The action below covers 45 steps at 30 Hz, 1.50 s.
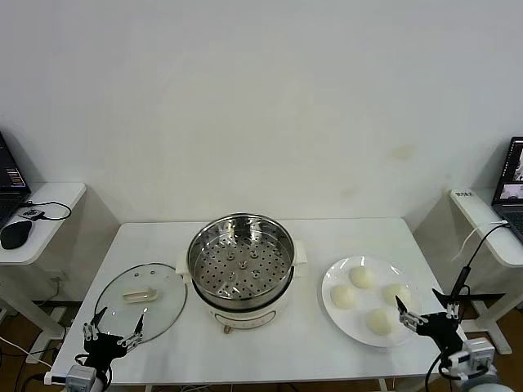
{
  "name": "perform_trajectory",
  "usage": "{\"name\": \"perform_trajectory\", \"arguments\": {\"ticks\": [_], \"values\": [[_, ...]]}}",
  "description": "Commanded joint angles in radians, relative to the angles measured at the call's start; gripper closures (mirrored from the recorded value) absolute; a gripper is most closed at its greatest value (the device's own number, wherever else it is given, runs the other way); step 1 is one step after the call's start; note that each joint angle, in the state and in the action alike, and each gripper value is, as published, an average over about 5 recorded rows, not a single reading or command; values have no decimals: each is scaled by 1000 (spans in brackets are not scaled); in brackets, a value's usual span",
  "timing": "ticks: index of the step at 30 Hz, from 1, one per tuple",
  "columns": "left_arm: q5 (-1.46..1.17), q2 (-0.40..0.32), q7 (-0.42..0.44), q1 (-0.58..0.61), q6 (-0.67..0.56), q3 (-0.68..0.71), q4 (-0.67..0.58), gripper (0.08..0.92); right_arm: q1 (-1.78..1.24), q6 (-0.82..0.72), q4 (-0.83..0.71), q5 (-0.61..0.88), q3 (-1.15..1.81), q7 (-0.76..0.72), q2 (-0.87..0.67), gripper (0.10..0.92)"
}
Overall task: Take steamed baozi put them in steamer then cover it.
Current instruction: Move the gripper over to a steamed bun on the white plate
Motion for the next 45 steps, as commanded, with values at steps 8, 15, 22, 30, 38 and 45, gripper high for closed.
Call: {"name": "perform_trajectory", "arguments": {"ticks": [8, 15, 22, 30, 38, 45], "values": [[77, -31, -11, 33, -1, 9, -70, 177, 519, -201, -234, -269, -285, -501, -458, 203], [93, -48, -19, 75, -7, -4, -120, 177, 1119, -108, -498, -516, -792, -929, -521, 203], [95, -77, -24, 80, -10, -21, -133, 177, 1482, 57, -682, -627, -1188, -1097, -454, 203], [96, -90, -22, 79, -10, -25, -142, 177, 1583, 146, -760, -648, -1396, -1155, -388, 203], [98, -93, -26, 76, -9, -27, -130, 177, 1525, 180, -860, -640, -1390, -1159, -292, 203], [106, -105, -27, 76, -9, -25, -117, 177, 1480, 206, -959, -674, -1345, -1141, -215, 203]]}}
